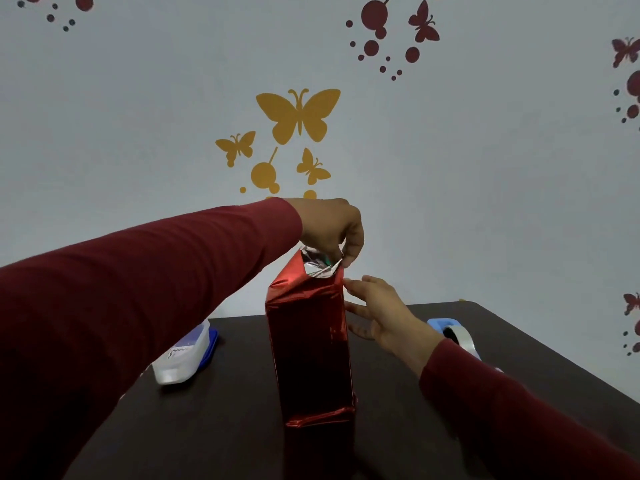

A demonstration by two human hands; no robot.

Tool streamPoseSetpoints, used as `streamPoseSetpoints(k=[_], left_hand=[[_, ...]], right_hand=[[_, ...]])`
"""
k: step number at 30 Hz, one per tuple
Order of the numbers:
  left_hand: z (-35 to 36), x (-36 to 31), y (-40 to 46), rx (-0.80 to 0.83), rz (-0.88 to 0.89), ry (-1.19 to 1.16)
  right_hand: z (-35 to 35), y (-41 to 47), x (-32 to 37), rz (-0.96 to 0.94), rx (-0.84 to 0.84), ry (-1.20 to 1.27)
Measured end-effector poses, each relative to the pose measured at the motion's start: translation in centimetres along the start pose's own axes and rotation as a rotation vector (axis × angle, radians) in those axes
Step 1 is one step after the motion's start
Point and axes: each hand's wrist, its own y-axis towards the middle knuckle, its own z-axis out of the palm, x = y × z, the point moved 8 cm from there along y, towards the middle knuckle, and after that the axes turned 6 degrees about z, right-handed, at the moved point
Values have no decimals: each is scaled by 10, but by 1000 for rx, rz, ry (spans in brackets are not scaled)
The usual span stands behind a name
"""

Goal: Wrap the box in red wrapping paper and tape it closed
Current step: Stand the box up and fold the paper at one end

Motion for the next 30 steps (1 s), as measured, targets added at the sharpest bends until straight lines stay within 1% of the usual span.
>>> streamPoseSetpoints(k=[2,5,7,10,13,15,17,19,20,21,22,24,25,27,30], left_hand=[[-3,1,-1,-9,-2,18],[-1,-1,-3,15,22,43],[1,0,-5,13,17,46],[5,-2,-7,22,11,-52],[6,-6,-8,39,28,-66],[3,-3,-9,12,4,-49],[-9,2,-14,-83,-44,-91],[-22,4,-21,-207,-105,-195],[-24,3,-26,-228,-134,-234],[-20,1,-29,-203,-170,-235],[-11,-1,-32,-137,-209,-198],[11,-5,-37,-30,-262,-59],[17,-7,-38,-24,-261,12],[21,-9,-39,-84,-224,83],[10,-7,-45,-226,-221,-33]], right_hand=[[2,-3,2,-35,34,52],[6,-10,7,-162,160,99],[9,-13,9,-233,241,27],[14,-13,7,-298,294,-142],[13,-12,5,-334,290,-192],[10,-11,3,-339,269,-209],[4,-10,1,-341,244,-212],[0,-10,1,-348,225,-211],[-1,-10,1,-351,221,-214],[-1,-10,2,-356,222,-216],[0,-10,3,-358,224,-218],[3,-10,4,-358,226,-220],[4,-10,4,-358,229,-219],[4,-10,4,-355,235,-211],[2,-10,2,-354,235,-212]])
